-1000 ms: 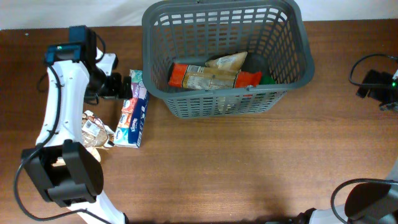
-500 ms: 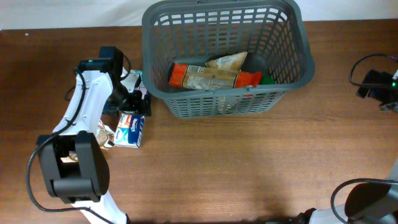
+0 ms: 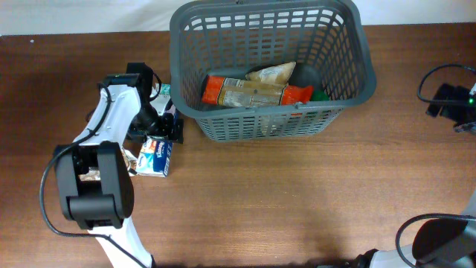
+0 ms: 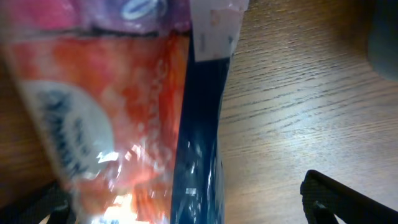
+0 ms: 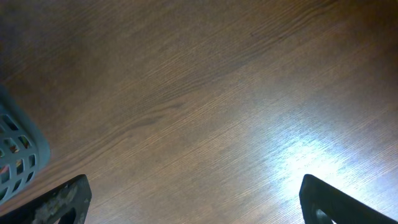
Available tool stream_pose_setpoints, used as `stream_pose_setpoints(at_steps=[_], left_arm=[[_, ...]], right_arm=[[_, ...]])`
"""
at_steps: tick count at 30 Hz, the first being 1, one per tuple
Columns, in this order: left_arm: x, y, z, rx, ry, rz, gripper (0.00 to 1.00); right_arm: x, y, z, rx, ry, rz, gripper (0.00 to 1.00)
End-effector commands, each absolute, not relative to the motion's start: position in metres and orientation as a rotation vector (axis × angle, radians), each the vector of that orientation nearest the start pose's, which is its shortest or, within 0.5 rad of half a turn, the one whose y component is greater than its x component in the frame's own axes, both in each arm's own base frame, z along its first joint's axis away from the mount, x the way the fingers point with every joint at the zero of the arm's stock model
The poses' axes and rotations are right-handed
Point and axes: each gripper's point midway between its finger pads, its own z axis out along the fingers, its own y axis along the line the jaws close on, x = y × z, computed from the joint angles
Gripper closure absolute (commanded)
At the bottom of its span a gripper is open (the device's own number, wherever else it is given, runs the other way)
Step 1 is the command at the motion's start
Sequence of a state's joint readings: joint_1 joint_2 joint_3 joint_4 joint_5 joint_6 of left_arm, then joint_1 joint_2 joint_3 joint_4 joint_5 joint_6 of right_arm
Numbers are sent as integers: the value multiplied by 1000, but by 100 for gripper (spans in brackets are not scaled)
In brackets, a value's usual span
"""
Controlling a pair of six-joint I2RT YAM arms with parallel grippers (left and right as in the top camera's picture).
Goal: Pack container
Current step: 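Close the left gripper on the toothpaste box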
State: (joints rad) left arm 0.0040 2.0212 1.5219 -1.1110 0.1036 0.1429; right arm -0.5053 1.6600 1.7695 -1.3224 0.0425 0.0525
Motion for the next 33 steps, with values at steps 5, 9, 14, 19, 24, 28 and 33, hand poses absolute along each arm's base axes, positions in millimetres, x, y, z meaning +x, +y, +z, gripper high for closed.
stream_pose_setpoints(at_steps=[5,9,14,19,24,28,33], left_arm=[[375,-15,34,365,3127,-168,1],[380,-11,34,364,3115,-128,1],[383,-1,32,296,3118,-36,1],[385,0,29,294,3117,-27,0],[386,0,25,295,3119,-27,1],[388,0,19,295,3124,-30,1],[387,-1,11,297,3139,-37,1]], right_arm=[[317,-185,230,800,2684,-163,1],[317,-185,230,800,2684,-163,1],[317,-185,230,800,2684,-163,1],[317,-185,230,800,2684,-163,1],[317,-185,230,800,2684,-163,1],[317,-185,230,800,2684,-163,1],[317,-185,230,800,2684,-163,1]])
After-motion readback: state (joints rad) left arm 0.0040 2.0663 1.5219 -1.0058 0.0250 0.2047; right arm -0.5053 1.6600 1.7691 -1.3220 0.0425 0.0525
